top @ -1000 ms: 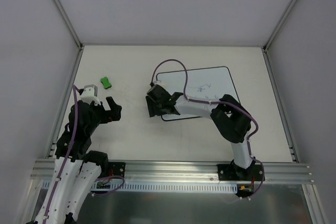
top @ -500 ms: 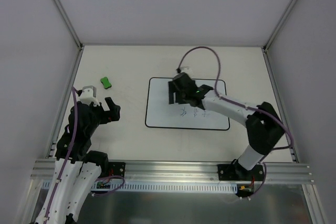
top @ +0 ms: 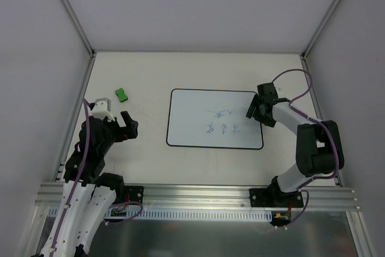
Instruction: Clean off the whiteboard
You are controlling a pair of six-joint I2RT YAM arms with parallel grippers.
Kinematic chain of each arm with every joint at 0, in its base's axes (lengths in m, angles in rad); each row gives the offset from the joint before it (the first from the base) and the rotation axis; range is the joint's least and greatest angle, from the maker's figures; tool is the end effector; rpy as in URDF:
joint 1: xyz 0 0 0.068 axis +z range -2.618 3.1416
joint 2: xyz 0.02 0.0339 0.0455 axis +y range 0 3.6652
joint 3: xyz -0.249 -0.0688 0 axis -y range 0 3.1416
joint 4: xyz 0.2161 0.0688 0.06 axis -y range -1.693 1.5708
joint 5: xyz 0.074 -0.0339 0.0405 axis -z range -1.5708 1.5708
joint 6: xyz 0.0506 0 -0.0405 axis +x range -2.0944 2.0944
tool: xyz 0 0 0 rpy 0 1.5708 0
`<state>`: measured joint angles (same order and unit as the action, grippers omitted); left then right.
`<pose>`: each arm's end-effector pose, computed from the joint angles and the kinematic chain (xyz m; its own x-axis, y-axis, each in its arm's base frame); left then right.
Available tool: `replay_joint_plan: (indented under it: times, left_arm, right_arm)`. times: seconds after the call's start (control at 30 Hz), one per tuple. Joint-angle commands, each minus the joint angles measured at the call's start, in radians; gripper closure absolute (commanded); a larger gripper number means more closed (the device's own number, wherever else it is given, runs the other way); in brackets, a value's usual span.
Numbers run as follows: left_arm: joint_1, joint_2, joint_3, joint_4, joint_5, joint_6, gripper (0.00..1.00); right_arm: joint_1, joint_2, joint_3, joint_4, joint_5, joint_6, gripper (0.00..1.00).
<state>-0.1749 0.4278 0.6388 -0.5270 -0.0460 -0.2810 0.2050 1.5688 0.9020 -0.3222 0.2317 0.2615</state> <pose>0.1093 -0.0169 0.2820 -0.3303 -0.2230 -0.9172 0.0408 0.9674 -0.2499 0.2904 0.0485 0.1730 -0.8095 0.0887 -0.5804 0.1394 0.9893 -0.0433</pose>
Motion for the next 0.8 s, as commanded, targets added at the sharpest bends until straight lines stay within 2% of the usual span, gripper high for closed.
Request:
replay_joint_plan:
  times: [0.0, 0.3, 0.53, 0.63, 0.77]
  left_arm:
    - [0.014, 0.014, -0.002, 0.038, 0.000, -0.012, 0.01]
    - [0.014, 0.028, 0.001, 0.038, 0.012, -0.010, 0.01]
    - [0.014, 0.045, -0.002, 0.038, 0.015, -0.010, 0.01]
    - [0.014, 0.063, -0.004, 0.038, 0.020, -0.018, 0.01]
    - [0.014, 0.133, 0.013, 0.041, 0.000, -0.050, 0.01]
  right_arm:
    - [-0.015, 0.023, -0.012, -0.003, -0.071, 0.024, 0.25]
    - [0.034, 0.028, -0.043, 0.000, -0.302, 0.030, 0.44]
    - [0.180, -0.036, -0.081, 0.017, -0.299, 0.067, 0.50]
    - [0.226, -0.073, -0.139, 0.080, -0.284, 0.122, 0.58]
    - [0.263, -0.110, -0.207, 0.135, -0.198, 0.160, 0.59]
